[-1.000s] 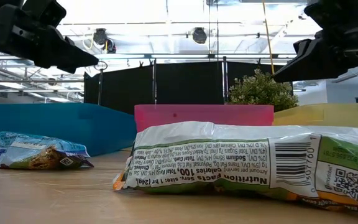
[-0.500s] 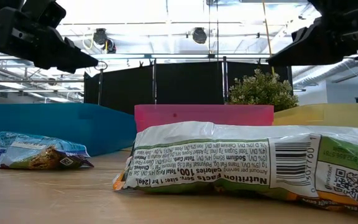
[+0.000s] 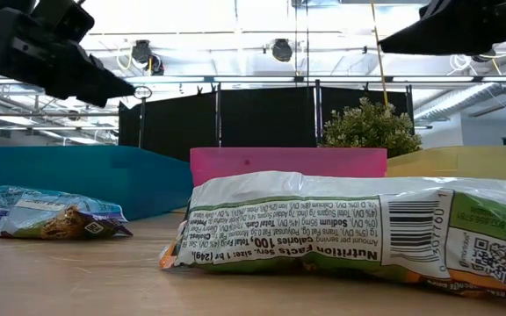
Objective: Pick and place Granola Bars by type
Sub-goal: Put the blue granola bar into the blue bin
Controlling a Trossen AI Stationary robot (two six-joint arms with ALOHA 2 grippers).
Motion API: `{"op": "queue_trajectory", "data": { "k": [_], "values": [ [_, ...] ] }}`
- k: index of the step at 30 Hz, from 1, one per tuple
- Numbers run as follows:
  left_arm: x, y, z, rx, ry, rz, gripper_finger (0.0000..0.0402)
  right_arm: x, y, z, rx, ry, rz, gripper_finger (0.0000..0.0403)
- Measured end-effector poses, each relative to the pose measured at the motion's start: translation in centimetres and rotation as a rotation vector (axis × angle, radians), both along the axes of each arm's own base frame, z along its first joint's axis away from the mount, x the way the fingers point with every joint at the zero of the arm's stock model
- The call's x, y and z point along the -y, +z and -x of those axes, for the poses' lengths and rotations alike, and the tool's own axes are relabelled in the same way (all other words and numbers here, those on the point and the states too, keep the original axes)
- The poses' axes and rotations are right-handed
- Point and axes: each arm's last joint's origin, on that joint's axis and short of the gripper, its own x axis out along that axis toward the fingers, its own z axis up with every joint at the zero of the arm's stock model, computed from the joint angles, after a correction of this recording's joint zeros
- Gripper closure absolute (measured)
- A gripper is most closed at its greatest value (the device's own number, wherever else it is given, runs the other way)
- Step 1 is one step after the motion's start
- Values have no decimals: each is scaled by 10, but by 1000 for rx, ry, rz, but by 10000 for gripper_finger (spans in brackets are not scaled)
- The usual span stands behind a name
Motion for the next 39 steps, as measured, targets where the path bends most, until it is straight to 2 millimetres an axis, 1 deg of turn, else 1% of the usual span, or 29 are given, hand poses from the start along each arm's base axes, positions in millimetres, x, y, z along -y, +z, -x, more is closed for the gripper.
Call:
{"op": "queue_trajectory", "data": {
  "k": [3,5,9,13,16,20,22,24,26,29,32,36,39],
  "values": [
    [4,-1,1,-9,-46,13,395,1,-3,1,-19,-10,-8,403],
    [10,-1,3,-10,-81,21,381,1,-4,1,-28,-14,-15,403],
    [29,-1,8,-1,-150,4,332,1,-4,1,-28,-12,-23,403],
    [50,1,9,-29,-181,37,266,1,-5,1,-35,-13,-25,403],
    [61,10,6,-38,-106,20,219,1,-7,2,-49,-12,-15,403],
    [65,16,3,-104,53,-106,180,1,-6,2,-48,-12,-16,403],
    [65,18,0,-112,70,-114,169,1,-6,2,-48,-12,-16,403],
    [67,17,-3,-133,23,-98,162,1,-6,2,-48,-12,-16,403],
    [70,13,-6,-160,-3,-93,156,1,-7,2,-52,-12,-13,403],
    [78,5,-11,-225,10,-103,154,2,-7,2,-58,-9,3,403],
    [96,-1,-20,-298,-39,-85,154,2,-7,2,-60,-9,6,403],
    [127,-1,-35,-353,-134,-80,153,2,-7,2,-60,-8,8,403],
    [139,-6,-42,-489,-104,-110,153,2,-7,2,-60,-9,6,403]
  ]
}}
